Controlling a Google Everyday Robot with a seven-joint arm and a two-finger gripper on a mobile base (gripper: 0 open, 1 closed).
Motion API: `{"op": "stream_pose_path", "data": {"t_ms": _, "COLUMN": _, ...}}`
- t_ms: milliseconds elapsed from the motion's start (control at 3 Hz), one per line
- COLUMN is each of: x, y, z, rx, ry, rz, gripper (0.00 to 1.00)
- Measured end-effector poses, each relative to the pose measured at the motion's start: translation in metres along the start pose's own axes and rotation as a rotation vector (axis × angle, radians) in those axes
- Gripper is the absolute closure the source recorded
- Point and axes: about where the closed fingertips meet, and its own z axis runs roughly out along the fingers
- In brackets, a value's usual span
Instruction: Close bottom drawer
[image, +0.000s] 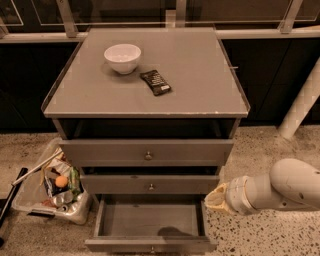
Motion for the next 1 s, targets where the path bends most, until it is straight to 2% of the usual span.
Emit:
{"op": "stream_pose_path", "data": {"t_ms": 333, "x": 0.0, "y": 0.001, "z": 0.002, "rx": -0.004, "ry": 0.0, "rz": 0.0, "gripper": 1.0}}
{"op": "stream_pose_path", "data": {"t_ms": 667, "x": 0.01, "y": 0.005, "z": 0.028, "rx": -0.008, "ry": -0.001, "rz": 0.018, "gripper": 1.0}}
{"op": "stream_pose_path", "data": {"t_ms": 1000, "x": 0.031, "y": 0.011, "z": 0.064, "rx": 0.007, "ry": -0.029, "rz": 0.036, "gripper": 1.0}}
